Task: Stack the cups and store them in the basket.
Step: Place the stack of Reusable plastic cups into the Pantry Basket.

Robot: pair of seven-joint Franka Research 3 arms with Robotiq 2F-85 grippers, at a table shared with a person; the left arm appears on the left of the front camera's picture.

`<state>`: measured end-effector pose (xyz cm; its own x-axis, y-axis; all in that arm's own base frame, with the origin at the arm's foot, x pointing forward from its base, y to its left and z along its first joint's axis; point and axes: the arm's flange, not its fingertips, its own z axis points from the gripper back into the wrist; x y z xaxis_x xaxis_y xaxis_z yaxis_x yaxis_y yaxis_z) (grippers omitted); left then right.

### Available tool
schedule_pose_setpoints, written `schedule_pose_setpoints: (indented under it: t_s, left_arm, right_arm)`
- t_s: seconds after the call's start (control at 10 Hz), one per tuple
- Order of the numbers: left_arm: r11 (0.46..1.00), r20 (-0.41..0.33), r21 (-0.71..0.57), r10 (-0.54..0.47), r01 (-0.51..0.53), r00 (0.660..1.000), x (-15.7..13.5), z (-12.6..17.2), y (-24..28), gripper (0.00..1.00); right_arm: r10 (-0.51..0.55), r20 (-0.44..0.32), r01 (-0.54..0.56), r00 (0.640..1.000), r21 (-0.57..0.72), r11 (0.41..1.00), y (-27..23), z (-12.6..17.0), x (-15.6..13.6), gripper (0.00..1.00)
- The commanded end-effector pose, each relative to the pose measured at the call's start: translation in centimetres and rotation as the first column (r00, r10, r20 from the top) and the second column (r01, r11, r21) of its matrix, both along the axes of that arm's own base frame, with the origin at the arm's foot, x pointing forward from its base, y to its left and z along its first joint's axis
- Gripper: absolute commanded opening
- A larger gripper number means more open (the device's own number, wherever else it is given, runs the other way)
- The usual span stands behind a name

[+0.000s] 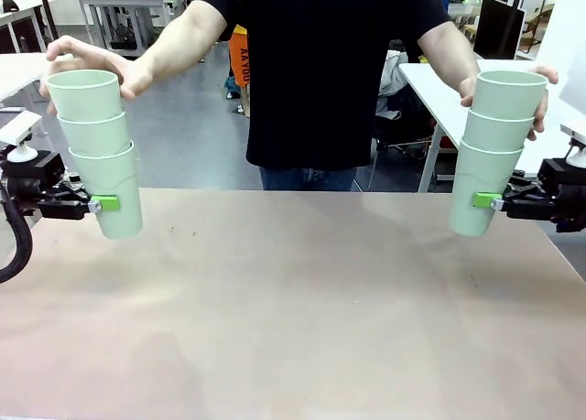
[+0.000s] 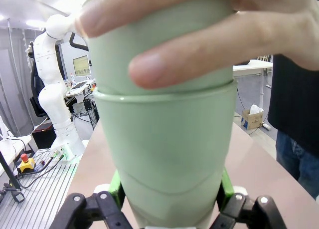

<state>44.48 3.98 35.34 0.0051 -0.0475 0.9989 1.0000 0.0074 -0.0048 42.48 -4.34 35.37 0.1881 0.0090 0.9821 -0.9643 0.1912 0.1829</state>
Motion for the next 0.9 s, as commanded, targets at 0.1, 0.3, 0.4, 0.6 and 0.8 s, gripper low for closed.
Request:
schedule_pose_setpoints:
  t_s: [0.1, 0.3, 0.4, 0.6, 0.8]
  left_arm:
    - [1.0, 0.012, -0.005, 0.001, -0.001, 1.0, -0.09, 0.47, -0.01, 0.85]
    - [1.0, 0.012, -0.005, 0.001, -0.001, 1.0, -0.09, 0.47, -0.01, 0.85]
    - [1.0, 0.012, -0.005, 0.001, -0.001, 1.0, -0.09, 0.47, -0.01, 0.85]
    - [1.0, 0.012, -0.005, 0.001, -0.001, 1.0, -0.09, 0.47, -0.01, 0.85]
    - [1.0, 0.012, -0.005, 0.001, -0.001, 1.0, -0.09, 0.47, -0.01, 0.85]
  right_arm:
    - [0.004, 0.01, -0.004, 1.0, -0.004, 1.0, 0.09, 0.47, 0.24, 0.86]
    - [0.004, 0.01, -0.004, 1.0, -0.004, 1.0, 0.09, 0.47, 0.24, 0.86]
    - [0.004, 0.01, -0.004, 1.0, -0.004, 1.0, 0.09, 0.47, 0.24, 0.86]
    - [0.004, 0.01, -0.004, 1.0, -0.004, 1.0, 0.09, 0.47, 0.24, 0.86]
    - [0.004, 0.01, -0.004, 1.0, -0.004, 1.0, 0.09, 0.47, 0.24, 0.86]
